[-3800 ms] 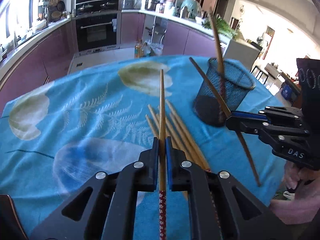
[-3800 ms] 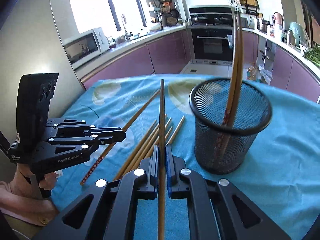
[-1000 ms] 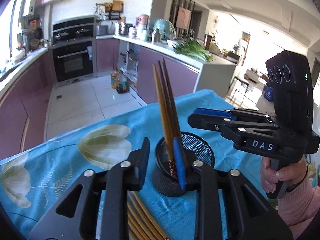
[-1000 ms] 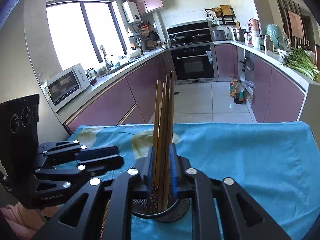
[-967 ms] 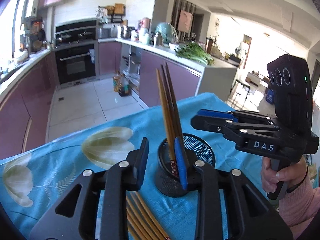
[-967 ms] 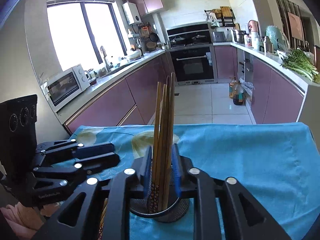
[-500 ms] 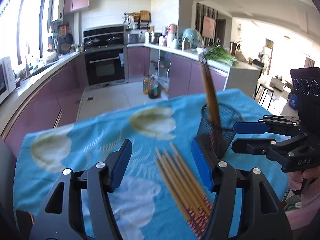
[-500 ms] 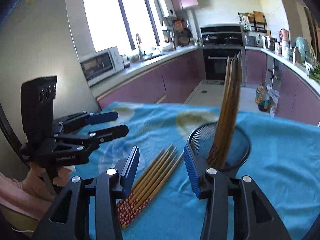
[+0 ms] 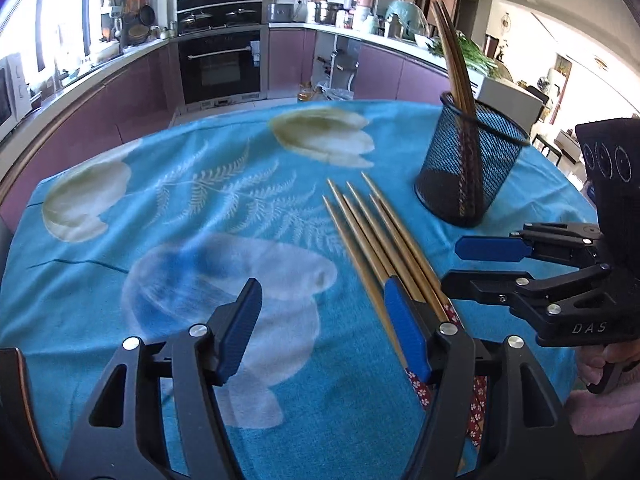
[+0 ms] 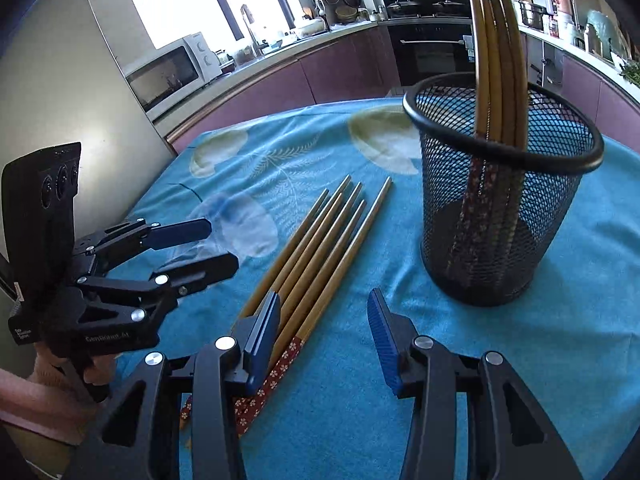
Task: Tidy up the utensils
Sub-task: 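Move both open grippers back over the remaining chopsticks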
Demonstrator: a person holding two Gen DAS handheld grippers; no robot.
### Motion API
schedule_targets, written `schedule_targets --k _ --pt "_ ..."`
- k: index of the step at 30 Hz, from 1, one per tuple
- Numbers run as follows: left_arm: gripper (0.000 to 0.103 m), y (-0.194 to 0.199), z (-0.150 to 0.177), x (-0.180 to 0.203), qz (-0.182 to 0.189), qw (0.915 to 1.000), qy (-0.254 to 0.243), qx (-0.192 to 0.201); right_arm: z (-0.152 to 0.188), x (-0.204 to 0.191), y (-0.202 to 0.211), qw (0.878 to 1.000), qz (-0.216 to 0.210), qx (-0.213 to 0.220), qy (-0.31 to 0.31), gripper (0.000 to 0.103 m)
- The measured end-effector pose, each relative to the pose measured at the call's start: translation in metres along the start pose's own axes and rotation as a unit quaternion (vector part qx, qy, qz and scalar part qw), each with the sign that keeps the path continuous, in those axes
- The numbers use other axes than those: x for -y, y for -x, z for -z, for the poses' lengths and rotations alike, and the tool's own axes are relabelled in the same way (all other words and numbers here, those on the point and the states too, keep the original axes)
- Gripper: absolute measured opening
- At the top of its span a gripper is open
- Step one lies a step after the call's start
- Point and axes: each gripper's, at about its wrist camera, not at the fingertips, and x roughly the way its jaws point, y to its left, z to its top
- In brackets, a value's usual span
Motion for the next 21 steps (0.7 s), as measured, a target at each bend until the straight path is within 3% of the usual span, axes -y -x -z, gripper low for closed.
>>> schedule_targets --k 15,21 --pt "0.061 -0.012 0.004 0.012 0.006 0.9997 -0.016 -0.019 0.005 -0.01 -0.006 0.999 0.035 -0.013 0.026 0.042" --pt "0.056 -0.019 0.005 0.013 0.008 0.9993 -0.019 -0.03 0.005 -0.009 -0.005 0.998 0.044 -0.017 0.029 0.041"
